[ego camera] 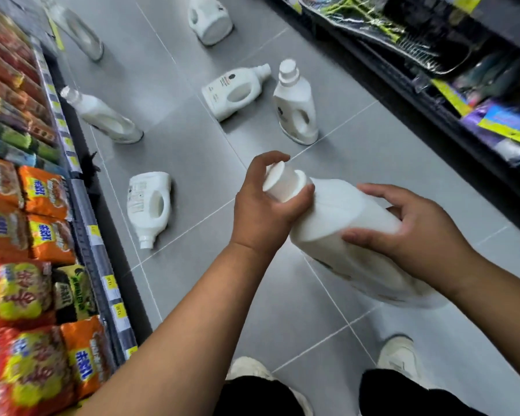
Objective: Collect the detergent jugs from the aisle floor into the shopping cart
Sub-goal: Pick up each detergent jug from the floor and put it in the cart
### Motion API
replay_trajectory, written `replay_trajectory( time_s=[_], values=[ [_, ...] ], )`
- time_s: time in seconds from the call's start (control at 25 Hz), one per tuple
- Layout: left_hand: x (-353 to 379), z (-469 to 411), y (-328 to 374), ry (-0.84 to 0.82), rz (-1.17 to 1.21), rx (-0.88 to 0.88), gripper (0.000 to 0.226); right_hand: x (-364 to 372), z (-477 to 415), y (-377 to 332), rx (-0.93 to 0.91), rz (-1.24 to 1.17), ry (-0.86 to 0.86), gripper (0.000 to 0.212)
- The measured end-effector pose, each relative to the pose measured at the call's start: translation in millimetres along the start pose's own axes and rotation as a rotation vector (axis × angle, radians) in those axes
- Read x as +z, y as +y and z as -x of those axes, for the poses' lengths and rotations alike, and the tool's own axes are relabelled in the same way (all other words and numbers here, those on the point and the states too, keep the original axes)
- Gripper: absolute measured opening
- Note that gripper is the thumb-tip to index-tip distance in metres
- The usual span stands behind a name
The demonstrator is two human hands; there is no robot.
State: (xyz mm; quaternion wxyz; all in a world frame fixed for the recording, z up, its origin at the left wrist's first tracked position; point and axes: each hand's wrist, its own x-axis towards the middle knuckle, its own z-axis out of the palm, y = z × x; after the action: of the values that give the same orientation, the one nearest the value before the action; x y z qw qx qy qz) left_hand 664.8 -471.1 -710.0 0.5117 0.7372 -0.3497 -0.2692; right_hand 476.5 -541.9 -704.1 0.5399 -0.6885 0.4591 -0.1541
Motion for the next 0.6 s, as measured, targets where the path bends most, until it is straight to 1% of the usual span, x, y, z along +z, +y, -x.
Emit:
replay_trajectory(
  time_s=[0.16, 0.24, 0.32, 0.44, 0.6],
  values=[
    [-33.2, 32.0, 165.1, -0.122, 0.033, 0.048, 0.041, -78.4, 94.4, -132.6, 0.026, 0.05, 0.06, 0.075],
    [-48.5, 50.7, 240.2, -0.203, 0.05, 0.091, 0.041, -112.6, 149.3, -192.9, 0.035, 0.067, 0.128, 0.076],
    [-57.5, 69.4, 305.8, -0.309, 0.071, 0.156, 0.041, -137.5, 202.5, -241.1, 0.038, 0.105, 0.234, 0.076],
    [-59.9, 99.9, 379.2, -0.472, 0.093, 0.287, 0.044, -161.0, 270.4, -286.9, 0.052, 0.147, 0.393, 0.075],
    [-38.6, 170.1, 447.9, -0.69, 0.142, 0.363, 0.044, -181.4, 385.9, -311.4, 0.145, 0.129, 0.654, 0.074]
  ],
)
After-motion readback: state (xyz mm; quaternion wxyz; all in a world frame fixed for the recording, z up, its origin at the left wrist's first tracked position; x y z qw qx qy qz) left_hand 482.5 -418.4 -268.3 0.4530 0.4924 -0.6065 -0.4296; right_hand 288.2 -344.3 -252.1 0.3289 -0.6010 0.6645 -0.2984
